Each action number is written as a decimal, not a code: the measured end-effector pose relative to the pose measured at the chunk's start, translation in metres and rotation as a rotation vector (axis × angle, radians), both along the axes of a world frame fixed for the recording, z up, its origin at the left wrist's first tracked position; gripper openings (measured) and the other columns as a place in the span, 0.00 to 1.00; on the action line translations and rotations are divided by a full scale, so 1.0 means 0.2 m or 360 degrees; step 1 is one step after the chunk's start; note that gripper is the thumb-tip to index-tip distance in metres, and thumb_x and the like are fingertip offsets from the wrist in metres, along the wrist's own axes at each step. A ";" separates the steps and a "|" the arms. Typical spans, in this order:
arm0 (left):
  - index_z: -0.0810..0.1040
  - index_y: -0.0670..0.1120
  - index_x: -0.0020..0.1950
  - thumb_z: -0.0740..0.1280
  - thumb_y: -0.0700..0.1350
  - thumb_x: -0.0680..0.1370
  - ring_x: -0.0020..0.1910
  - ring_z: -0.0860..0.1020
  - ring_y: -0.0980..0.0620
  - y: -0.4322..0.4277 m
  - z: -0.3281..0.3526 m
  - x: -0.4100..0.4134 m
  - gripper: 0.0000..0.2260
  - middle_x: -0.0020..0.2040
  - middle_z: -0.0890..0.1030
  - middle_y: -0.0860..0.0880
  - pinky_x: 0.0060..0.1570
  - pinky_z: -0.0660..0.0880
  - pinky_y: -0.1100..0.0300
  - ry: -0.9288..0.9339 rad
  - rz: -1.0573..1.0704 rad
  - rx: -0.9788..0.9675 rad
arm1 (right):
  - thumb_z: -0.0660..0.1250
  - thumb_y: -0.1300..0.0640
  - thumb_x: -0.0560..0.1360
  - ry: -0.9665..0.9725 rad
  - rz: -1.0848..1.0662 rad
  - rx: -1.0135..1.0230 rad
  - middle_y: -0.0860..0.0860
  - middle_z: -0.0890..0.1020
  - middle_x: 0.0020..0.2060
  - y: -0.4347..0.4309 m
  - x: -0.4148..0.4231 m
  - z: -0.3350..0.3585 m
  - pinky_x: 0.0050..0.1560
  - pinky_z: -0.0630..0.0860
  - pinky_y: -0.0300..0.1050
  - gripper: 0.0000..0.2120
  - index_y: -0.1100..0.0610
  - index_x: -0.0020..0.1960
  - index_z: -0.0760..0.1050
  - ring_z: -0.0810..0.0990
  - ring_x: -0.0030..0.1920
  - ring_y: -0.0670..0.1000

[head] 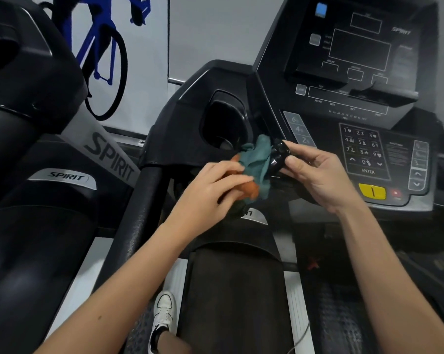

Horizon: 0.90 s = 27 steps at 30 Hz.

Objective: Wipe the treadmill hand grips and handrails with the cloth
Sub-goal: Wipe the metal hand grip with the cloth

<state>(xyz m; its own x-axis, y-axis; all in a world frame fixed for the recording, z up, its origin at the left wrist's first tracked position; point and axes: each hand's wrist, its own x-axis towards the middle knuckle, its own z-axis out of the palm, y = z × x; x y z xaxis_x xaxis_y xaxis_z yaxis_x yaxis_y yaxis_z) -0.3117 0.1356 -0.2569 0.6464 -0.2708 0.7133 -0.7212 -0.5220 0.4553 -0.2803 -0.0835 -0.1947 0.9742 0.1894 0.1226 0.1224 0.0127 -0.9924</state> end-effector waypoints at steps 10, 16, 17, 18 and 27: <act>0.80 0.44 0.58 0.67 0.46 0.73 0.51 0.74 0.51 -0.05 -0.04 -0.10 0.14 0.55 0.77 0.51 0.57 0.67 0.69 0.0254 0.0290 -0.0292 | 0.81 0.43 0.52 0.0003 -0.0012 -0.0001 0.50 0.84 0.50 0.01 -0.02 0.01 0.52 0.78 0.41 0.30 0.53 0.51 0.82 0.81 0.55 0.51; 0.80 0.49 0.58 0.66 0.49 0.73 0.49 0.75 0.48 -0.15 0.02 -0.12 0.15 0.54 0.79 0.51 0.47 0.73 0.58 0.0184 0.0527 -0.0200 | 0.77 0.48 0.56 0.0002 -0.0011 -0.0030 0.48 0.85 0.48 0.02 -0.03 0.04 0.49 0.78 0.37 0.26 0.54 0.52 0.80 0.82 0.53 0.48; 0.80 0.49 0.57 0.66 0.49 0.73 0.49 0.76 0.49 -0.13 -0.01 -0.13 0.14 0.54 0.79 0.51 0.47 0.73 0.60 0.0174 0.0539 -0.0227 | 0.76 0.50 0.57 0.0007 -0.0006 -0.0022 0.49 0.85 0.47 0.02 -0.04 0.04 0.49 0.78 0.38 0.23 0.53 0.50 0.81 0.82 0.52 0.48; 0.81 0.48 0.56 0.66 0.49 0.73 0.49 0.76 0.50 -0.11 -0.03 -0.14 0.13 0.53 0.79 0.51 0.49 0.73 0.61 0.0208 0.0546 -0.0301 | 0.75 0.51 0.57 0.0012 -0.0006 -0.0014 0.49 0.85 0.47 0.03 -0.04 0.04 0.49 0.78 0.37 0.20 0.53 0.48 0.82 0.82 0.52 0.48; 0.81 0.45 0.50 0.67 0.38 0.75 0.45 0.77 0.59 0.01 -0.05 -0.12 0.06 0.44 0.80 0.55 0.43 0.69 0.77 0.0936 0.0661 -0.0978 | 0.73 0.52 0.59 0.0040 -0.0004 -0.0084 0.50 0.84 0.49 0.03 -0.05 0.07 0.51 0.78 0.38 0.23 0.56 0.54 0.79 0.81 0.55 0.50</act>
